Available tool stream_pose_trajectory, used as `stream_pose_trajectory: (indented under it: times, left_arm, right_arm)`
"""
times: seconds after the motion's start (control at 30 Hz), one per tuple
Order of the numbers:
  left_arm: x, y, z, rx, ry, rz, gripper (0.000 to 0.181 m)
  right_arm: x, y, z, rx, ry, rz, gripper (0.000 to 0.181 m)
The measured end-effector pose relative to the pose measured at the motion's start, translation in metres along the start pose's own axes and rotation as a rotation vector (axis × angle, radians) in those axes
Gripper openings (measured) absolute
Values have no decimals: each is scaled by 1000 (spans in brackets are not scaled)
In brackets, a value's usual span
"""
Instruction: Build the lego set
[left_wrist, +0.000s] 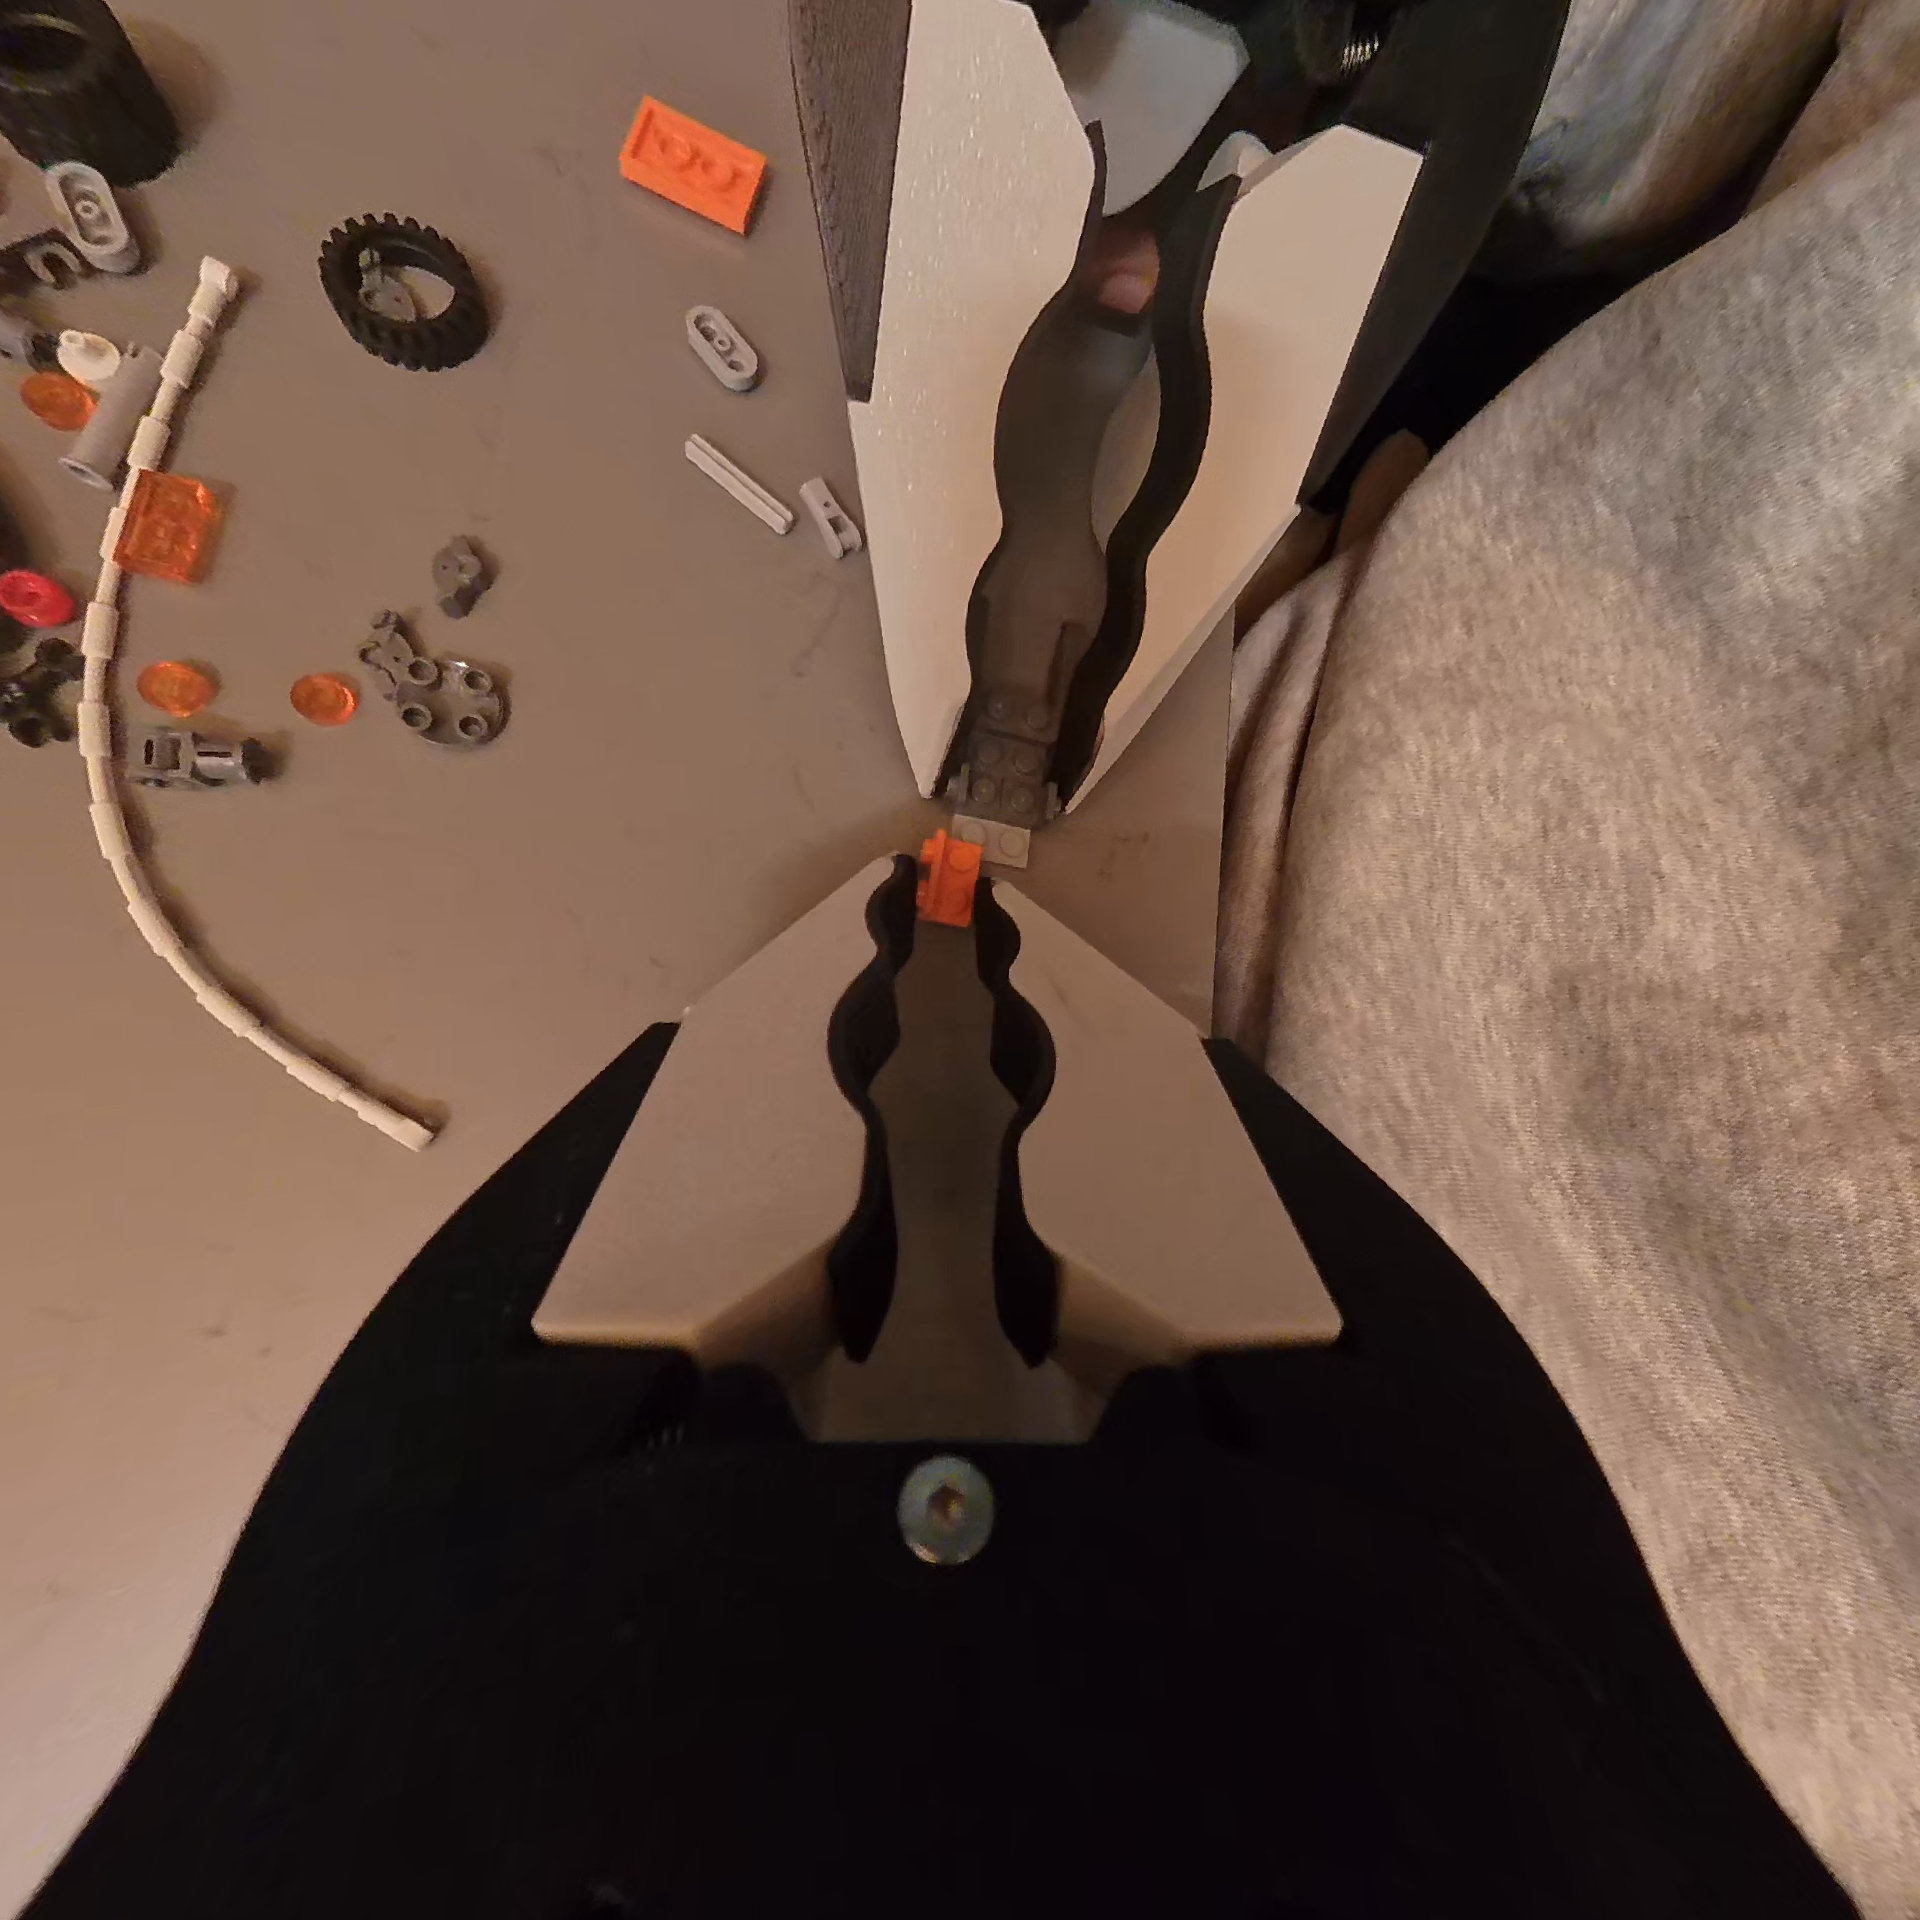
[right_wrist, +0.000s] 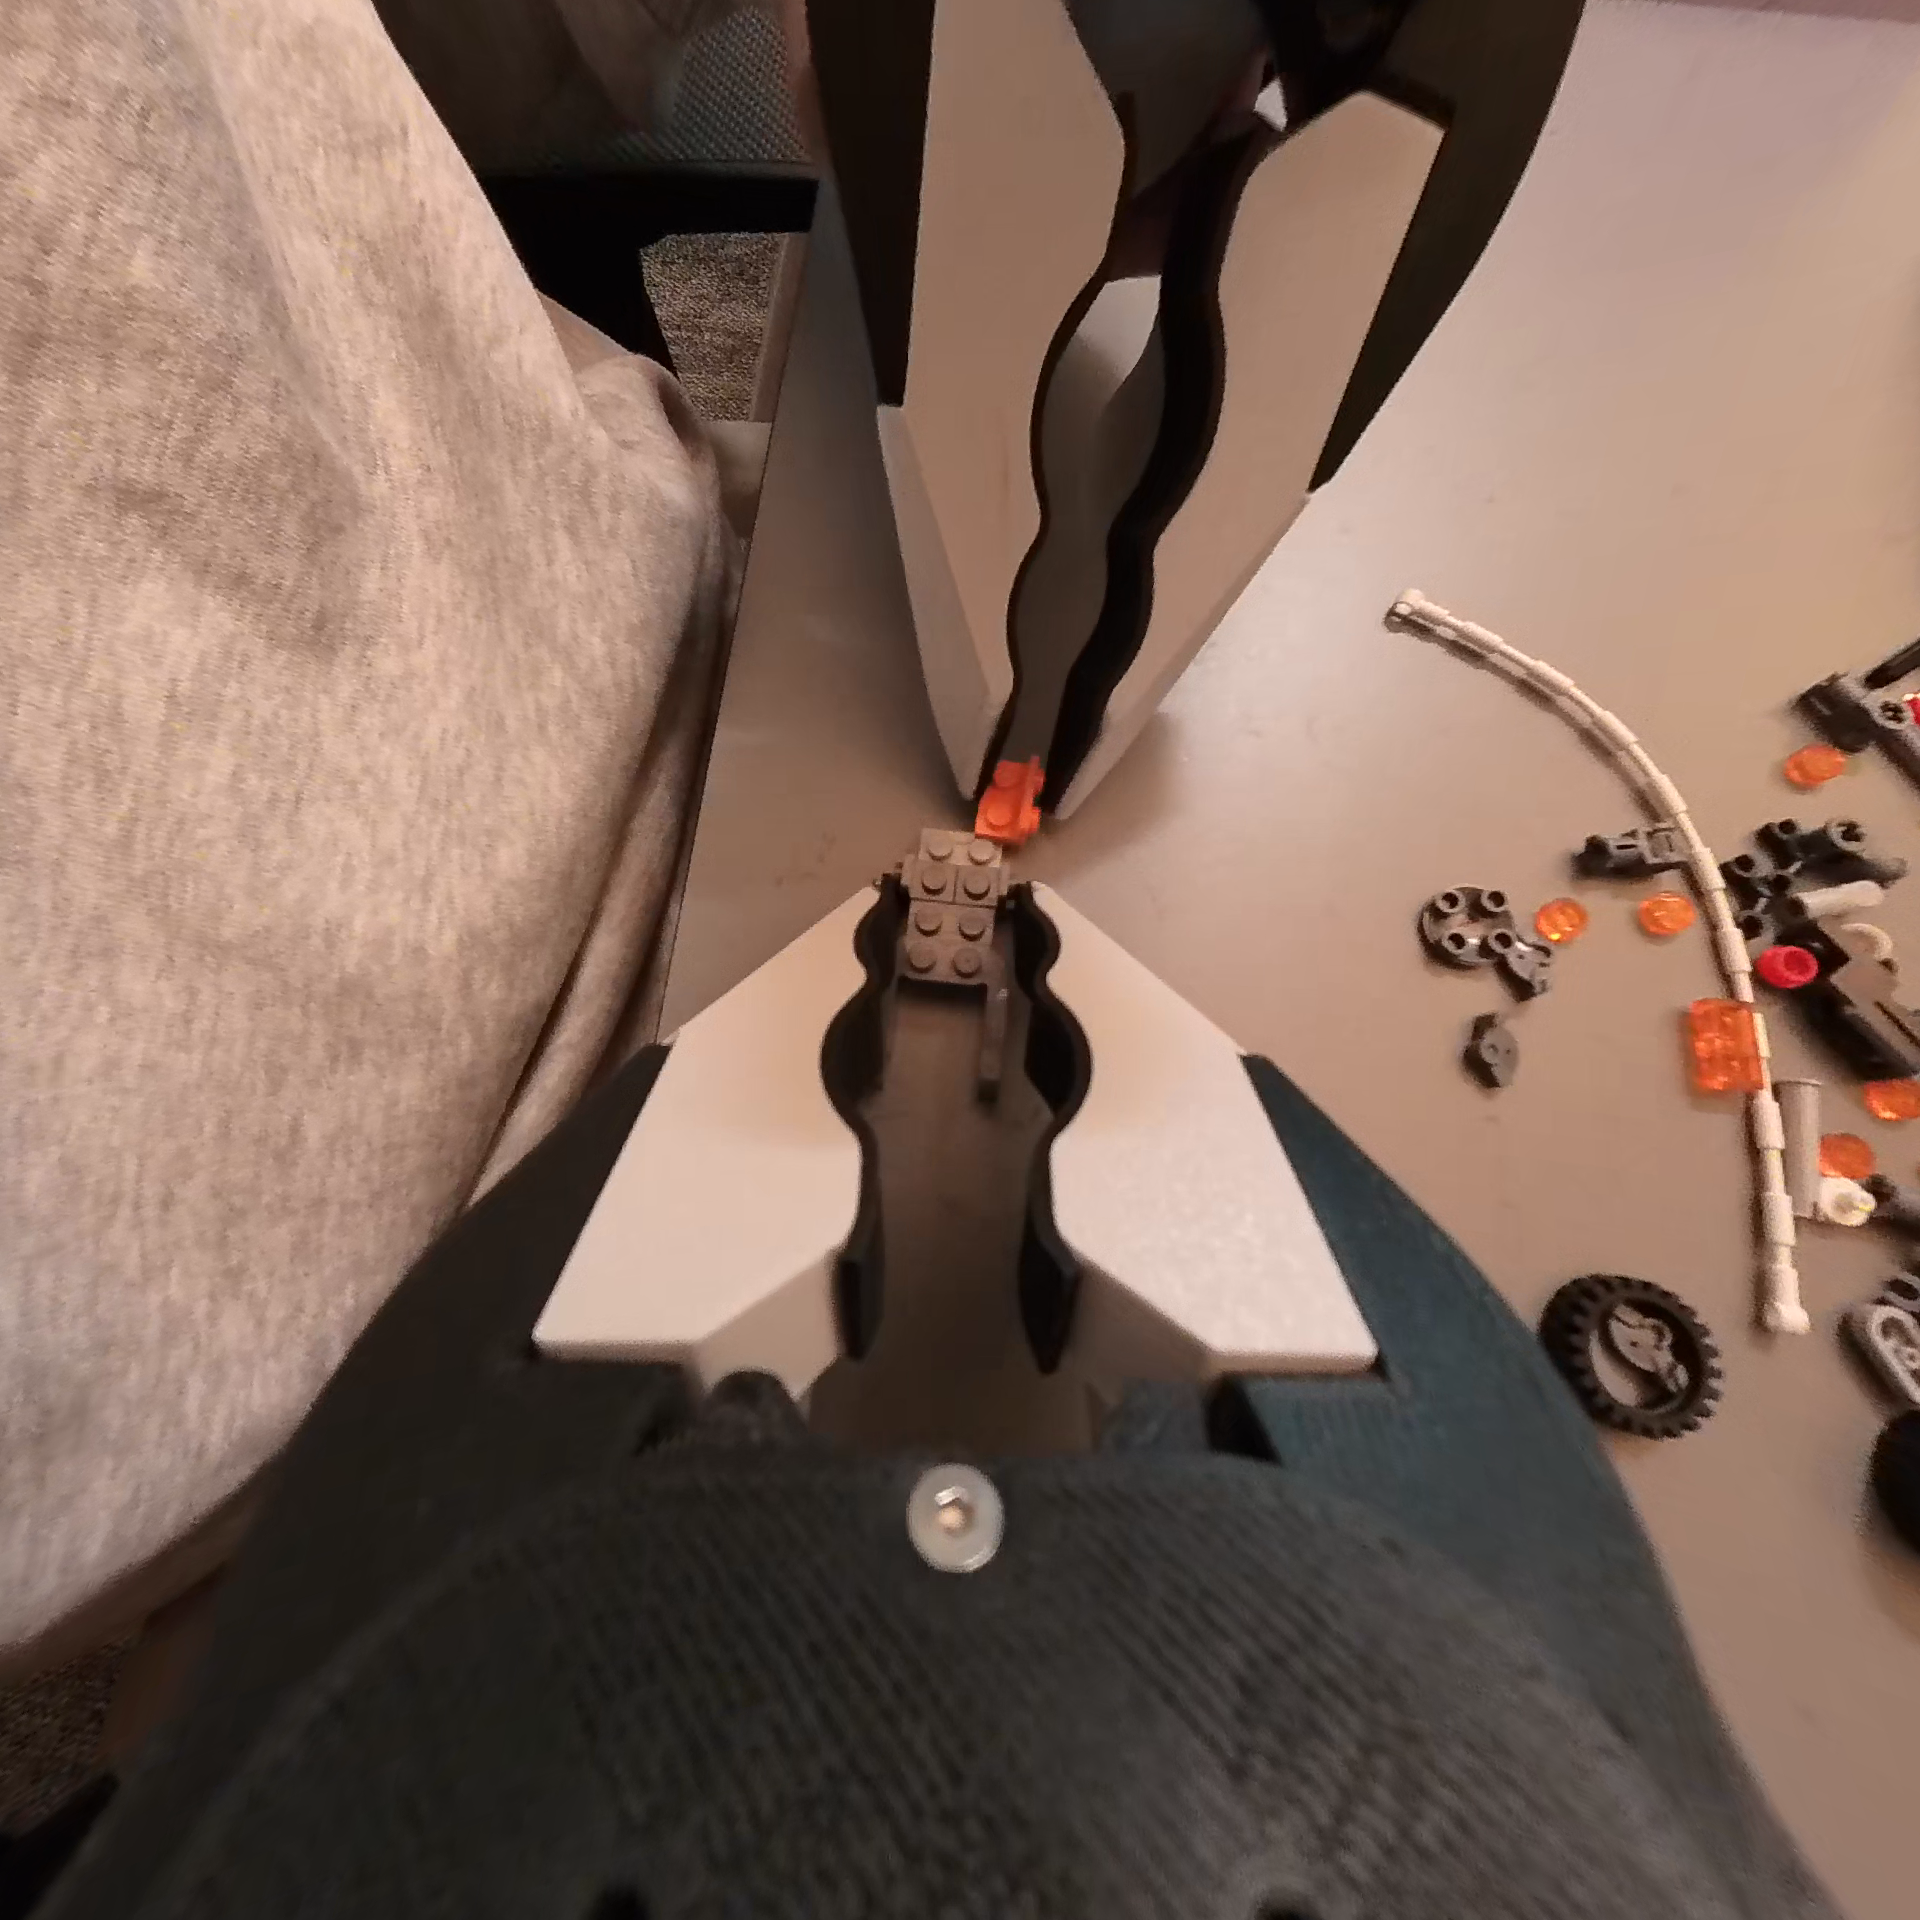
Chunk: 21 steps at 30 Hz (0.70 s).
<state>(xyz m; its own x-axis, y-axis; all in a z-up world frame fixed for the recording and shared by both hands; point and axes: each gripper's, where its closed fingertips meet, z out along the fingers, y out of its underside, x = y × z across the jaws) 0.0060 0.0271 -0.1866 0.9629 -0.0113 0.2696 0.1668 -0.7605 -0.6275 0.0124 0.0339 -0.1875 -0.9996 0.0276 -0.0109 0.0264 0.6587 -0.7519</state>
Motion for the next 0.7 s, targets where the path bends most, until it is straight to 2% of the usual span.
stream_pose_trajectory:
  times: [0.03, 0.53, 0.7]
  left_arm:
    - [0, 0, 0, 3, 3, -3, 10]
    - [3, -11, -2, 106, 45, -32, 9]
    - [1, -6, 3, 75, 46, -37, 9]
  right_arm:
    - [0, 0, 0, 0, 0, 0, 21]
    - [2, 0, 0, 1, 13, 2, 21]
    - [2, 0, 0, 1, 15, 2, 21]
